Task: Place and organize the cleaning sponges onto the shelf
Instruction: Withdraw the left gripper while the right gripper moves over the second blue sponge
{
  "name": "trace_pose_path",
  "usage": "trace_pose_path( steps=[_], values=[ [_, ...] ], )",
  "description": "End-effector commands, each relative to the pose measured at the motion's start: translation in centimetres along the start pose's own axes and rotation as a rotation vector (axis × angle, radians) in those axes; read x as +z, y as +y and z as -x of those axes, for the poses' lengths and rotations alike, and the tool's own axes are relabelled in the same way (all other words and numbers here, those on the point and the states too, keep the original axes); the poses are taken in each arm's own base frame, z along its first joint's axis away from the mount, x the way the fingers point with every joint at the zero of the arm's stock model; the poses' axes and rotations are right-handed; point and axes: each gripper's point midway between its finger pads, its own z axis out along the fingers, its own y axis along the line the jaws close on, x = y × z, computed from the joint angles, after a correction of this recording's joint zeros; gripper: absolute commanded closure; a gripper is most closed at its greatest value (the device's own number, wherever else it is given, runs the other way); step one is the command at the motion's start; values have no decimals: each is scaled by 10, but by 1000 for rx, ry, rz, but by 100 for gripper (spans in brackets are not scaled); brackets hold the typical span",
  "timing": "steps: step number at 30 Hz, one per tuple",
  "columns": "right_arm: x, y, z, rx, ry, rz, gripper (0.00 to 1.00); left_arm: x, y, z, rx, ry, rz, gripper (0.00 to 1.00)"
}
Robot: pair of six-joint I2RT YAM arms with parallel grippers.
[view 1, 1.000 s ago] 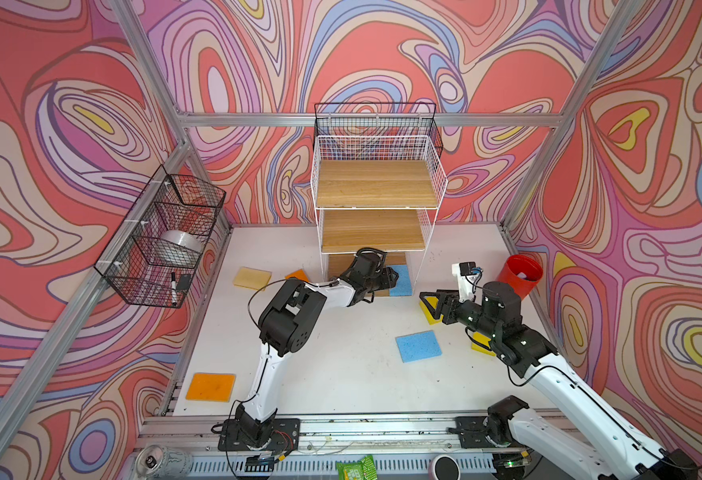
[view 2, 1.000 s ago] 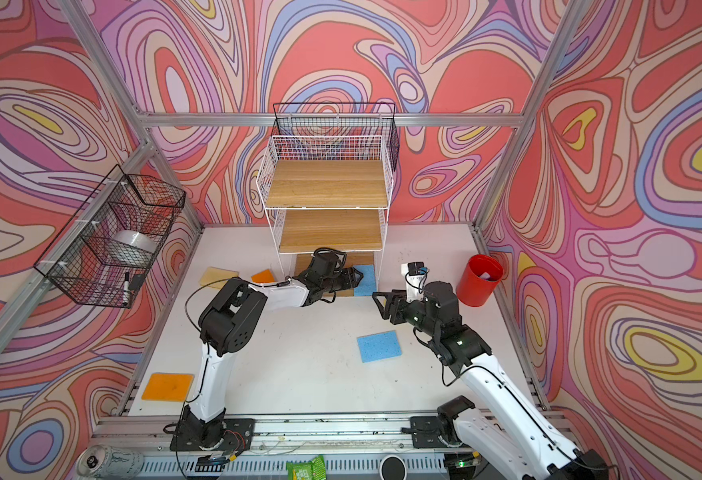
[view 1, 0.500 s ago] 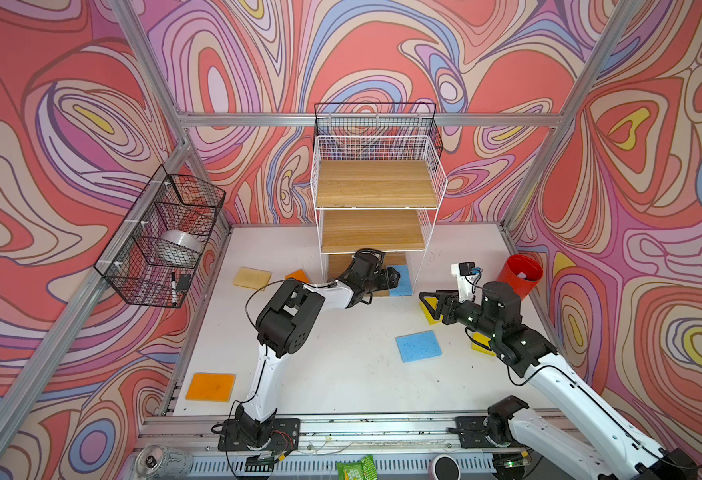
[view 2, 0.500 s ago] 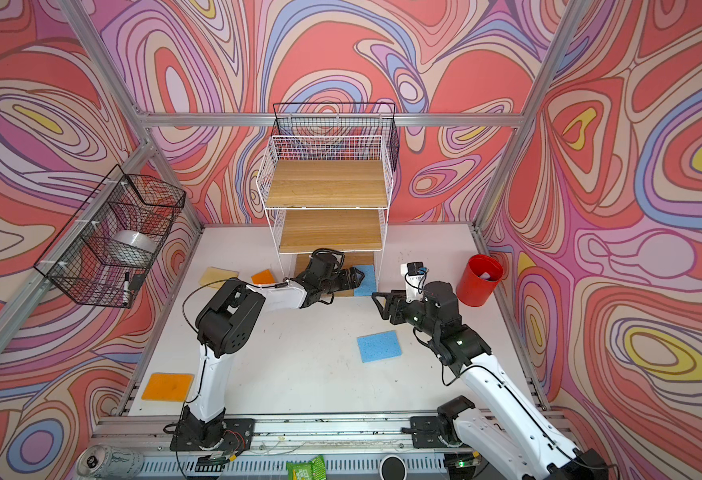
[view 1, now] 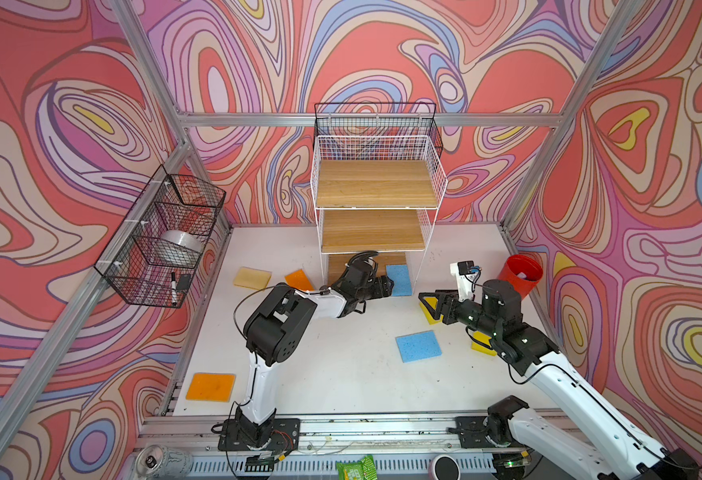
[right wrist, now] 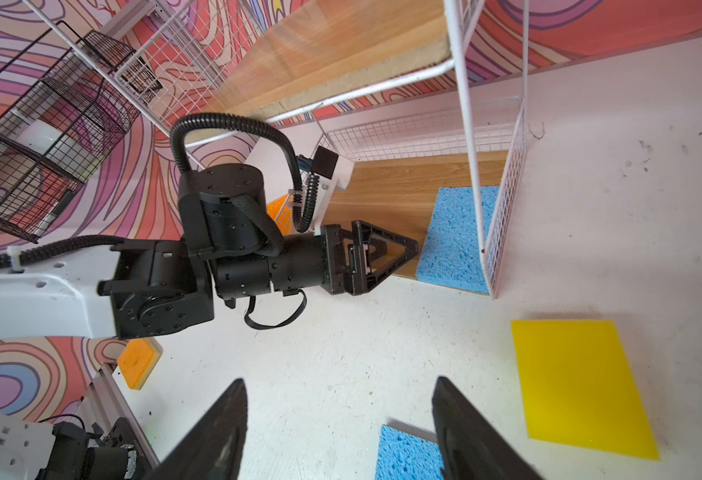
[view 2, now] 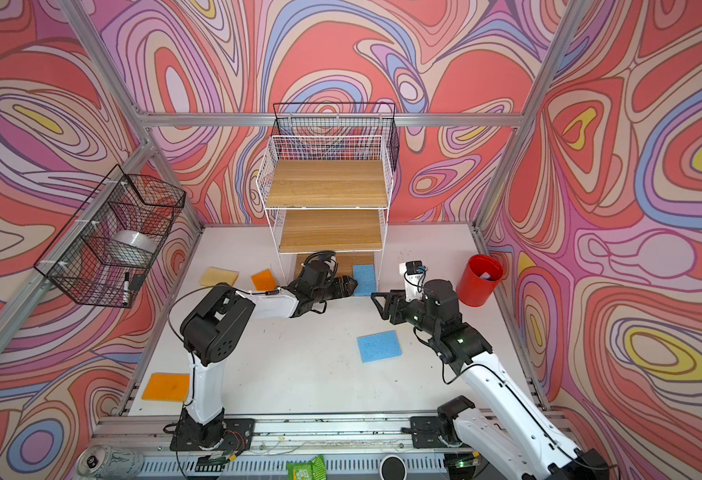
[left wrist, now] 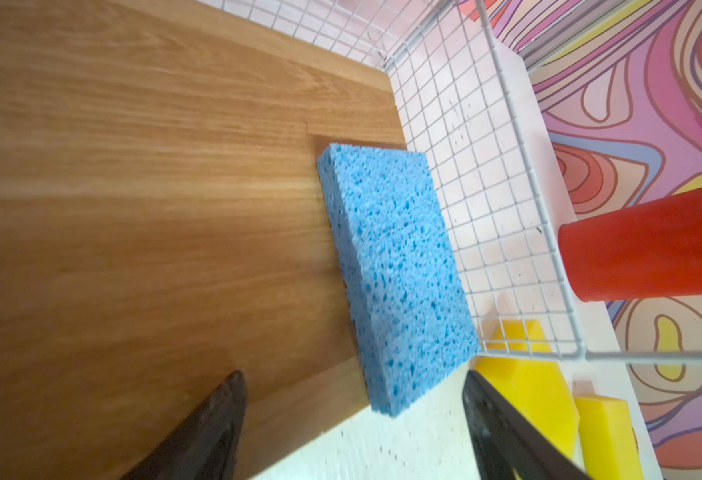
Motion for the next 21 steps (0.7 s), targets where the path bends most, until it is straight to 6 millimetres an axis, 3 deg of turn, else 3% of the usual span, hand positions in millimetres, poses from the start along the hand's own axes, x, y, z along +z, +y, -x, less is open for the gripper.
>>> trace_pose_path(
  steps=[1, 6, 10, 15, 21],
  values=[
    [-4, -9, -5, 19, 14, -51, 29, -18, -6, -4, 22, -16, -1, 20],
    [-4, -27, -23, 117, 60, -128, 31, -39, -16, -29, 67, 29, -11, 25],
    [-4, -50, -60, 208, 166, -229, 33, -59, -25, -54, 120, 96, -26, 30],
    [-11, -62, -85, 271, 203, -278, 27, -90, -27, -76, 113, 118, -46, 26],
    [-4, -73, -122, 387, 292, -299, 22, -125, -31, -93, 135, 163, -78, 20]
  ],
)
